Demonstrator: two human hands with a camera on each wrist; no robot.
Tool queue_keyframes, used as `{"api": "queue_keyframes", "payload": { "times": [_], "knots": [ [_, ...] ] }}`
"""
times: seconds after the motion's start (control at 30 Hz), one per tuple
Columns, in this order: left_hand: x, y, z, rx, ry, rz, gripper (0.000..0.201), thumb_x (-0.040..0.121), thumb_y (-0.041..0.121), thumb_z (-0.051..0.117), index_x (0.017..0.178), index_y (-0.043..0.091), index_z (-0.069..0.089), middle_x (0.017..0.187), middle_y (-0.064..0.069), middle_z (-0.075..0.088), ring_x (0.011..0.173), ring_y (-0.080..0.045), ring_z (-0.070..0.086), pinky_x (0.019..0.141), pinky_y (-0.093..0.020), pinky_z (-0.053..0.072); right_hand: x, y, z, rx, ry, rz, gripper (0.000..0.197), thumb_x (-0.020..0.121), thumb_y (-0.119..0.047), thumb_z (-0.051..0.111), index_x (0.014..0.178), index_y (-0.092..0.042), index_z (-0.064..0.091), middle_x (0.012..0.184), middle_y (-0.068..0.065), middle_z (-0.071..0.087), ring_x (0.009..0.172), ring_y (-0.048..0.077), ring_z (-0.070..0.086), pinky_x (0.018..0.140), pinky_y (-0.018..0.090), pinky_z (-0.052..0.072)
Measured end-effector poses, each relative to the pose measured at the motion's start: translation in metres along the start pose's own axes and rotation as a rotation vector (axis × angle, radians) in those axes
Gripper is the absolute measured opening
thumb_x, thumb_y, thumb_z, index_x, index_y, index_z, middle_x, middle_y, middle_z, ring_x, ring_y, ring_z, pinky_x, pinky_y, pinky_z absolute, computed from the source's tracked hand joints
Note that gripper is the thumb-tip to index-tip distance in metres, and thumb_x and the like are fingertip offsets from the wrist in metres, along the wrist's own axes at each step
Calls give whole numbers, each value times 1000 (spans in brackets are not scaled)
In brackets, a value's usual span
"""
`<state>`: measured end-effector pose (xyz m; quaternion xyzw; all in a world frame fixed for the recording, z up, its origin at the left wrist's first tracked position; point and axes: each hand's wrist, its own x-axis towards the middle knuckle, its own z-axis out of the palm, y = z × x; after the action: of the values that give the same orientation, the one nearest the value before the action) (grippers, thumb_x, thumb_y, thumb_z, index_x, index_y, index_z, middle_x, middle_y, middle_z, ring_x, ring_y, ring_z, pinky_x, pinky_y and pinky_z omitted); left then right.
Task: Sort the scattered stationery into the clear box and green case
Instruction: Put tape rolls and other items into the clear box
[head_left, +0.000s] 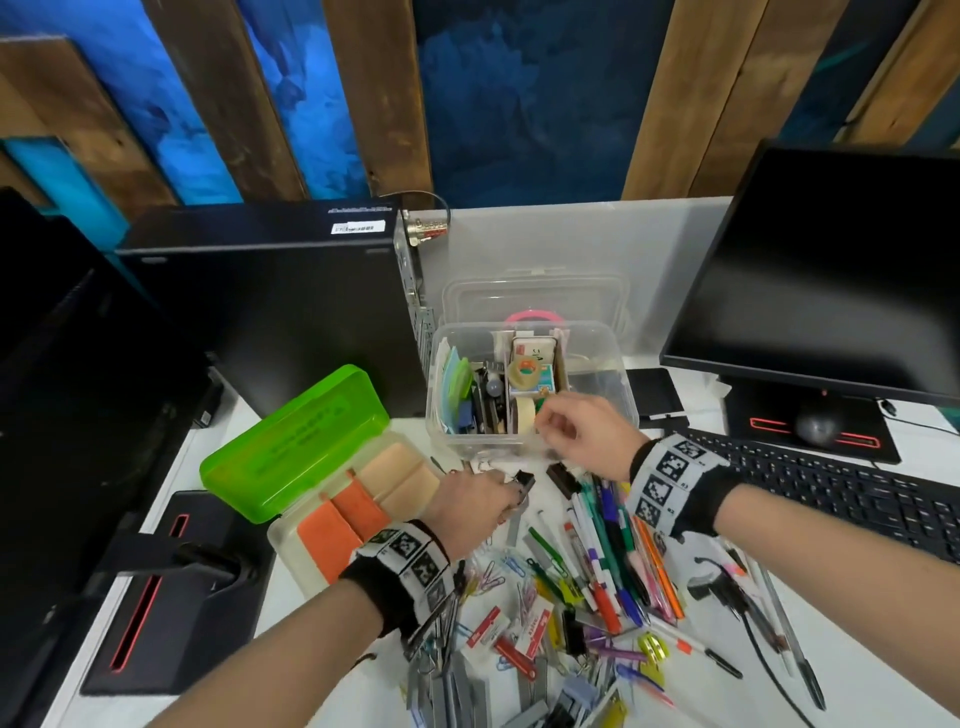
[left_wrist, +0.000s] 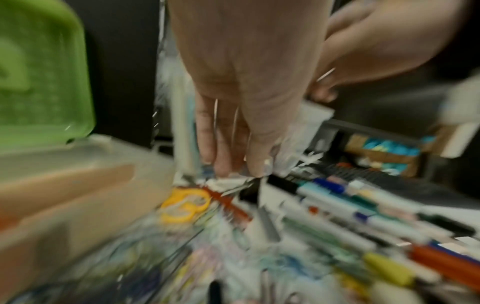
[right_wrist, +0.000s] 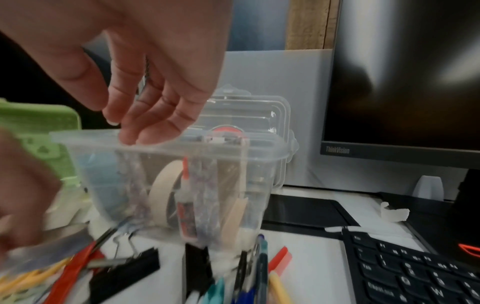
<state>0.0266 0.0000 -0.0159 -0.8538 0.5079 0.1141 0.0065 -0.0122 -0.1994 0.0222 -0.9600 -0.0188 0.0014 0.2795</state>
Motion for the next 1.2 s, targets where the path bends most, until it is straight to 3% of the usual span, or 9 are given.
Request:
{"api": "queue_keyframes", "payload": {
  "times": [0.13, 0.23, 0.33, 0.47, 0.7, 0.8, 1.0, 1.1, 1.2],
  "knots": [
    [12, -5, -42, -172, 274, -52, 25, 99, 35, 45, 102, 14, 59, 104, 0, 41, 88, -13, 46, 75, -29, 46, 21, 22, -23, -79, 63, 84, 9, 91, -15, 54, 94, -18, 63, 91, -7, 56, 78, 7, 53, 78, 23, 47],
    [53, -23, -59, -144, 380, -110, 30, 98, 32, 47, 110, 11, 65, 125, -7, 48, 110, -20, 49, 95, -33, 44, 38, 35, -29, -169, 35, 160, 19, 91, -16, 53, 106, -16, 63, 102, -2, 50, 93, 13, 49, 86, 23, 40],
    [94, -39, -67, -103, 337, -163, 26, 99, 28, 48, 108, 10, 65, 116, -9, 57, 104, -24, 55, 92, -36, 45, 60, 43, -27, -303, -1, 196, 31, 90, -23, 53, 120, -25, 59, 122, 3, 46, 121, 21, 36, 103, 38, 34],
    [130, -49, -71, -103, 277, -207, 11, 93, 17, 56, 93, 9, 63, 101, -9, 62, 94, -26, 60, 82, -36, 50, 85, 44, -24, -467, -54, 216, 30, 88, -30, 54, 118, -35, 58, 134, 3, 38, 129, 25, 29, 109, 50, 28],
    [156, -57, -66, -185, 226, -208, 9, 87, 13, 61, 93, 13, 54, 99, -7, 63, 90, -27, 60, 79, -38, 52, 103, 46, -20, -541, -163, 304, 24, 89, -30, 53, 110, -27, 66, 137, 6, 35, 131, 28, 25, 108, 52, 24],
    [162, -60, -66, -165, 173, -209, 11, 87, 12, 60, 88, 15, 50, 97, -7, 62, 89, -27, 61, 79, -40, 53, 105, 48, -20, -444, -171, 321, 25, 89, -27, 53, 108, -35, 67, 137, 5, 35, 131, 28, 23, 105, 50, 23],
    [160, -61, -64, -51, 153, -171, 16, 87, 27, 60, 82, 19, 47, 94, -4, 61, 96, -24, 56, 86, -36, 45, 102, 46, -17, -383, -144, 322, 28, 89, -23, 52, 107, -38, 66, 129, 4, 36, 129, 28, 24, 104, 49, 24],
    [150, -59, -64, -86, 170, -162, 18, 87, 31, 60, 96, 17, 52, 103, -4, 61, 102, -24, 53, 92, -38, 41, 99, 42, -17, -413, -135, 325, 27, 88, -21, 53, 110, -31, 65, 133, 6, 36, 130, 28, 24, 104, 49, 24],
    [135, -56, -66, -175, 289, -176, 25, 87, 25, 60, 109, 17, 52, 114, -3, 58, 107, -23, 52, 92, -35, 38, 89, 33, -17, -421, -63, 310, 28, 88, -20, 51, 115, -22, 59, 134, 8, 36, 129, 28, 27, 102, 46, 29]
  ]
}}
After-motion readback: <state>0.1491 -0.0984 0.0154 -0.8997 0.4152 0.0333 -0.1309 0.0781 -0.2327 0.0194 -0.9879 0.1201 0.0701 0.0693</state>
